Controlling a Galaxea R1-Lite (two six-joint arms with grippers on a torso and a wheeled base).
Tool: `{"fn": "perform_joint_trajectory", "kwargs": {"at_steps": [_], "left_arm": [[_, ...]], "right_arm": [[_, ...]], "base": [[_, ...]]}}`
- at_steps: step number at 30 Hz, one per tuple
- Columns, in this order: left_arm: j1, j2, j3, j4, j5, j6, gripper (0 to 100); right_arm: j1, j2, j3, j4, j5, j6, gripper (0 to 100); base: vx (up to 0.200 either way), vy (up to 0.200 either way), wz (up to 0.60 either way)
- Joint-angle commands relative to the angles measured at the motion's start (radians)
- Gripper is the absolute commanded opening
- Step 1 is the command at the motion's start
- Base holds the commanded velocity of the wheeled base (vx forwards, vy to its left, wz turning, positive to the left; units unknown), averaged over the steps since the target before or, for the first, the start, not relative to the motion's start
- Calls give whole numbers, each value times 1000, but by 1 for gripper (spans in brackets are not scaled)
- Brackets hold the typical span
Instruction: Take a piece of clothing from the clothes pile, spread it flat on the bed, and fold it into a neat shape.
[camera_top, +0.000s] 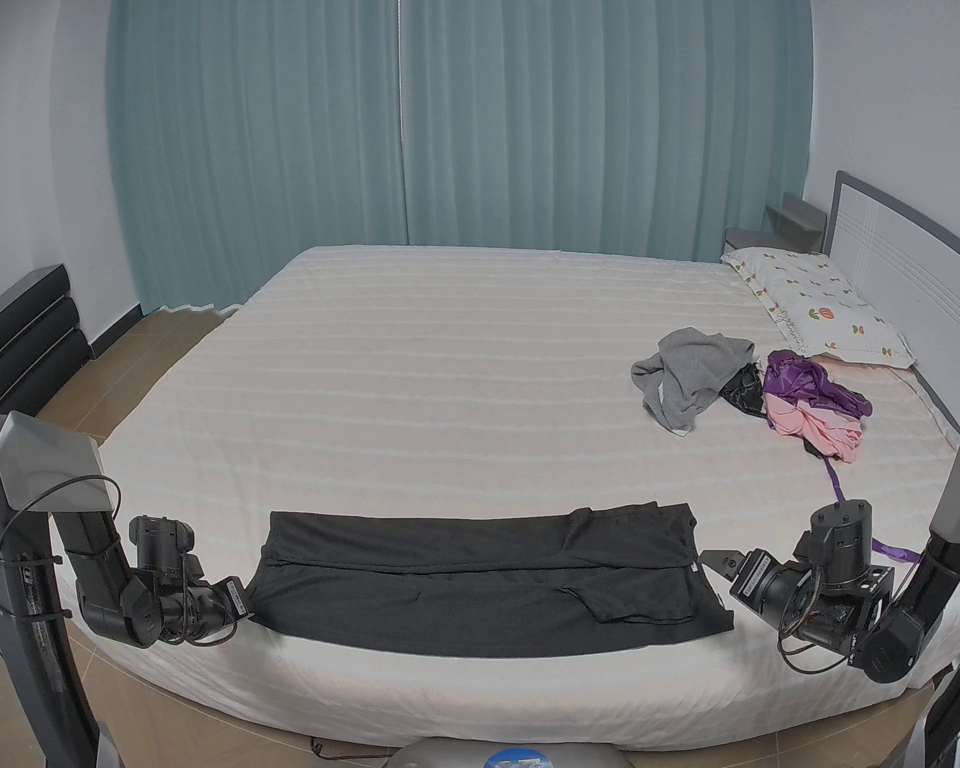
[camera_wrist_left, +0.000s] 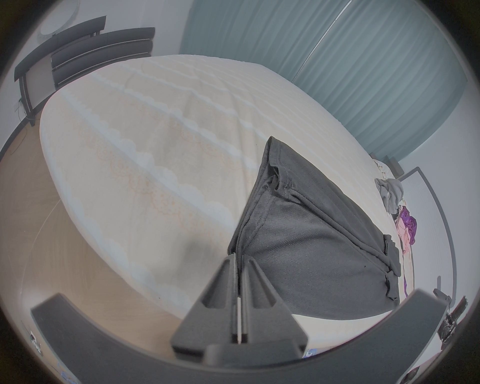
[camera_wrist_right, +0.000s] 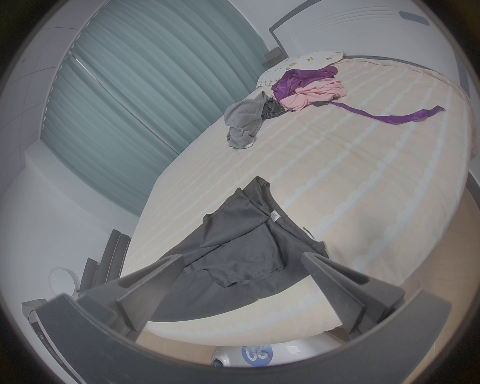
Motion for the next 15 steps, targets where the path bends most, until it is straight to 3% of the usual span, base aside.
{"fn": "perform_joint_trajectory", "kwargs": {"at_steps": [1, 3, 4, 15], "left_arm": [[-2, -3, 6, 0, 0, 1, 0], [-2, -6, 8, 0, 0, 1, 0], [-1, -7, 8, 0, 0, 1, 100], [4, -76, -6, -2, -17, -42, 100]], "right_arm": [[2, 2, 1, -1, 1, 1, 100], [4, 0, 3, -1, -1, 0, 100], [5, -1, 3, 1, -1, 0, 100], [24, 58, -24, 1, 18, 6, 100]], "base": [[0, 0, 0], [0, 0, 0], [0, 0, 0], [0, 0, 0]]}}
